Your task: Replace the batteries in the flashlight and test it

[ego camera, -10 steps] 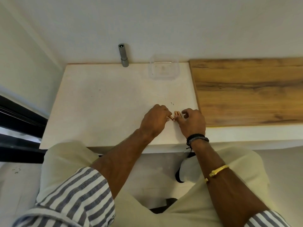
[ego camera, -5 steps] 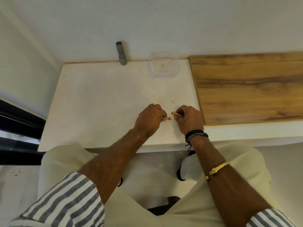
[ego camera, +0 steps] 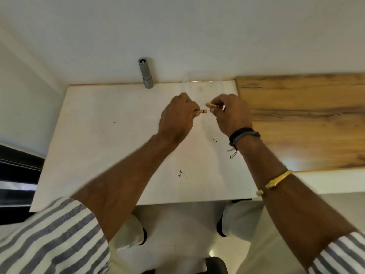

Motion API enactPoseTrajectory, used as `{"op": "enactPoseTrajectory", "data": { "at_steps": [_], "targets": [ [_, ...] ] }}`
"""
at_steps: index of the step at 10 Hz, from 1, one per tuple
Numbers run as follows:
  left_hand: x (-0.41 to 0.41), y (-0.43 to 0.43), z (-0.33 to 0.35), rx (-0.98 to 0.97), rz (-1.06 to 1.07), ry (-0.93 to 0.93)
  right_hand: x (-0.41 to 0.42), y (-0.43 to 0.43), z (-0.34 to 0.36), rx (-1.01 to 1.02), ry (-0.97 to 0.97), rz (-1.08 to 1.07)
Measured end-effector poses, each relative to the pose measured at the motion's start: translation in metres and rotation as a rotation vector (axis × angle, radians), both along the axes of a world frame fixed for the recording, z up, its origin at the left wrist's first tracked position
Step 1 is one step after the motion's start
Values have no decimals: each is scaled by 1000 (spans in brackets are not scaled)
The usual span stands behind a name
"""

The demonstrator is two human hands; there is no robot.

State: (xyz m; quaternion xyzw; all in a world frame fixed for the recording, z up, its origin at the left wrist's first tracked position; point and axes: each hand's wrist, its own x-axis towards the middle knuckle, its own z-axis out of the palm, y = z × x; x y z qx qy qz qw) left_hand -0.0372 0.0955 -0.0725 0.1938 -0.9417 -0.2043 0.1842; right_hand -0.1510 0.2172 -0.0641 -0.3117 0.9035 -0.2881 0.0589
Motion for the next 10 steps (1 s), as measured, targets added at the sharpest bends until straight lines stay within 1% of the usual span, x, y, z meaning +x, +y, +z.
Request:
{"op": "enactPoseTrajectory", "data": {
  "at_steps": [1,2,3,4,5,6,7,9,10],
  "targets": [
    [-29,-23,8,-11,64,-7,-30,-31,9,18,41,26],
    [-53,-42,6,-9,116,-69,-54,-56,10,97,71,55],
    [-70,-55,-2,30,164,-110,-68,-74,4,253,73,89],
    [-80,-61,-10,28,160,-159,-74,-85,-1,374,86,102],
    [-85,-63,-13,16,142,-206,-76,-90,-3,437,111,111],
    [-87,-64,-14,59,174,-211,-78,-91,-5,430,135,103],
    [-82,-63,-10,108,204,-179,-77,-88,-3,390,124,71],
    [-48,-52,7,139,191,-35,-64,-64,10,232,66,5],
    [-24,-43,10,174,205,12,-45,-48,15,117,77,-18]
  ]
}}
